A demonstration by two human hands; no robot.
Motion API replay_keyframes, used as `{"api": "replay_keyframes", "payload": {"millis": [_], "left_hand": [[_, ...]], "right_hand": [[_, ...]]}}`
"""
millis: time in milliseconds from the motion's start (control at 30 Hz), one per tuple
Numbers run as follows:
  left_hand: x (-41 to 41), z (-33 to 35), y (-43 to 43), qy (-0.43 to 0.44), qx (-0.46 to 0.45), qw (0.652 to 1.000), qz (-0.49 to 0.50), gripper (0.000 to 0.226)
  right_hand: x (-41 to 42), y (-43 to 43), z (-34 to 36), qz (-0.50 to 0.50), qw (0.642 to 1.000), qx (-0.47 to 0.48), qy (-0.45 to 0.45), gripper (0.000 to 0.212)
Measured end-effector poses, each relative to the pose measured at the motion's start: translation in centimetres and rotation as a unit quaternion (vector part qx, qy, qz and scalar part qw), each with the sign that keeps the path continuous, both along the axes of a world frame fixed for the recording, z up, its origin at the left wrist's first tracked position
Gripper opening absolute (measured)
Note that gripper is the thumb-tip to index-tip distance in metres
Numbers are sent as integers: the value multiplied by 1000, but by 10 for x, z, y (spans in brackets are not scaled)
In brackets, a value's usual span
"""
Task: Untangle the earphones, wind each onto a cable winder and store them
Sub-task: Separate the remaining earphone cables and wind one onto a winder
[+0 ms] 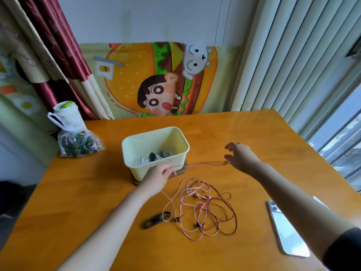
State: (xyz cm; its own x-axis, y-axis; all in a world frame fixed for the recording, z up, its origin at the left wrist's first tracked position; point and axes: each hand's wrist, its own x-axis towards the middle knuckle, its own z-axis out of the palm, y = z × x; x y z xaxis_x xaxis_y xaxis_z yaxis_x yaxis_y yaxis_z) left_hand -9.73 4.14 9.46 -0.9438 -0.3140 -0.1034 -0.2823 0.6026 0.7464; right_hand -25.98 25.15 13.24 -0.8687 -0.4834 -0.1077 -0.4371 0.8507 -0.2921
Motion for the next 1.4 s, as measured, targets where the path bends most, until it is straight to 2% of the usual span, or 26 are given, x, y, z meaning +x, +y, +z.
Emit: {"api": "replay_keyframes", "payload": {"millis": [67,100,167,233,300,400,500,600,700,767,833,900,933,1000,1067,1133,1200,1300,1400], "left_hand": [[-11,10,11,-6,-22,999,-39,27],[-16,16,17,-13,-34,998,-58,28],[-25,27,30,-9,-45,995,-84,25],[-31,36,36,26,-41,995,-85,23],[-31,41,36,56,-27,996,-64,16],[-27,37,28,44,10,998,-41,16],[-22,16,14,-8,44,998,-38,25],[-12,-14,1,-65,42,996,-41,26],[-3,-32,-6,-120,44,991,-47,28],[-2,-29,-6,-116,67,990,-32,33],[-6,-14,1,-82,64,994,-24,35],[-14,10,14,-51,23,998,-41,35],[-20,21,21,-42,6,997,-60,35],[-33,43,36,-38,-22,992,-116,30],[-44,58,50,-32,-40,988,-147,21],[-48,69,57,-14,-23,989,-144,8],[-48,75,58,11,6,992,-127,3],[-43,70,48,16,60,992,-113,13],[-34,48,34,-8,73,992,-102,13]], "right_hand": [[23,-11,1,65,996,-49,-28,55],[37,-19,5,105,990,-85,-44,58],[60,-33,9,175,973,-125,-86,50],[71,-39,14,193,964,-149,-108,29],[69,-35,19,185,967,-158,-69,20],[57,-23,27,132,970,-201,-35,23],[38,-5,35,8,954,-297,-30,25],[17,19,40,-97,934,-343,-33,28],[-1,45,35,-186,925,-330,-21,31],[-9,58,24,-211,941,-265,-3,29],[-8,65,12,-195,970,-146,13,28],[4,58,7,-134,986,-95,16,49],[14,50,9,-87,990,-112,20,58],[37,26,16,29,985,-166,28,63],[56,6,20,123,972,-200,11,52],[67,-6,25,155,960,-230,-32,28],[68,-7,27,148,957,-245,-50,15],[58,2,25,99,962,-255,-12,24],[39,20,25,-23,953,-302,-2,27]]}}
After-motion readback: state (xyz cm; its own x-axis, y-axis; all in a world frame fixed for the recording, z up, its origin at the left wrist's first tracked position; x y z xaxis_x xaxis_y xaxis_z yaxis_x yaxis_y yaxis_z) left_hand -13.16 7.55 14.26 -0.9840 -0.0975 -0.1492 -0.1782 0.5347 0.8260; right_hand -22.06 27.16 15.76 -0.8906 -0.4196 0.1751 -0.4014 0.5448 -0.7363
